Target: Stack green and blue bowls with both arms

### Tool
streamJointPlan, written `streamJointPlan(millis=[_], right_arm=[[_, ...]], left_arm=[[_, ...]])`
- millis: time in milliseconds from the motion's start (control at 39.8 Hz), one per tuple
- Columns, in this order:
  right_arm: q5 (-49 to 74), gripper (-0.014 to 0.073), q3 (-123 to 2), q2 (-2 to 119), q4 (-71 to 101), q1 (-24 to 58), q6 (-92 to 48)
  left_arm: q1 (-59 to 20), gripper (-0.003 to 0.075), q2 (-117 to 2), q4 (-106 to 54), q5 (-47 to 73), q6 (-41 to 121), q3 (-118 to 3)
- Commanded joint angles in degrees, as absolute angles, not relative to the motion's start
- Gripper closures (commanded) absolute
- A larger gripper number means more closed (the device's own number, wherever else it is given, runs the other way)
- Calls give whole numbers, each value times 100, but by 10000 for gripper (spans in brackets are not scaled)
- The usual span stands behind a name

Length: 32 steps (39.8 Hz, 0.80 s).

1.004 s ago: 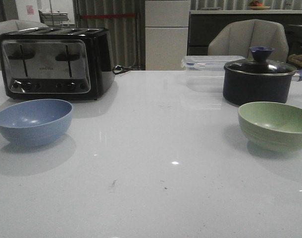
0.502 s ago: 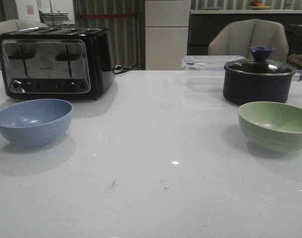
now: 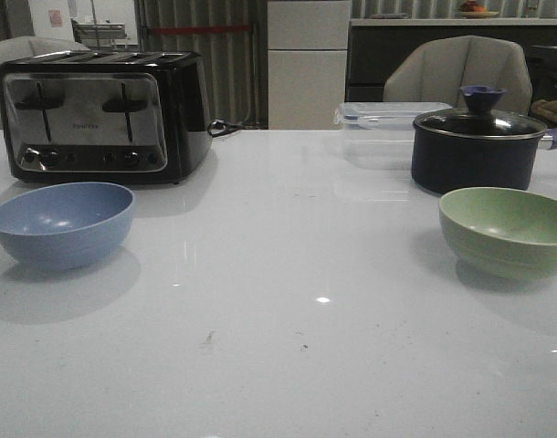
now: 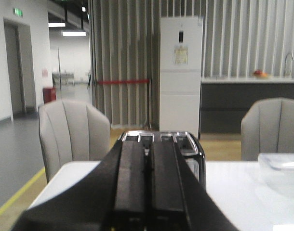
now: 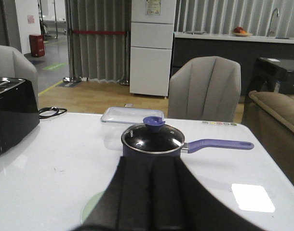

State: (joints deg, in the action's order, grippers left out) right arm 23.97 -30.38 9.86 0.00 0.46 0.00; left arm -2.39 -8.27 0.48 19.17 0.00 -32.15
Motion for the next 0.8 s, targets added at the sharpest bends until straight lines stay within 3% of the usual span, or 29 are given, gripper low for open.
streamJointPlan(millis=[0,326,603,703,778], right_arm=[[2505,536,-3696,1576,0,24,0],[3096,536,-3887,2878,0,24,0],[3252,533,-3690,3744,0,24,0],[3291,452,-3690,4030,0,24,0],[3278,300,-3690,4258,0,24,0]], left_arm=[[-270,627,-1422,0,2207,0,-3859],[-270,627,-2647,0,3269,0,-4171],[-270,627,-3324,0,3419,0,-4043],[-270,601,-3522,0,3419,0,-4043],[-270,518,-3649,0,3408,0,-4043]])
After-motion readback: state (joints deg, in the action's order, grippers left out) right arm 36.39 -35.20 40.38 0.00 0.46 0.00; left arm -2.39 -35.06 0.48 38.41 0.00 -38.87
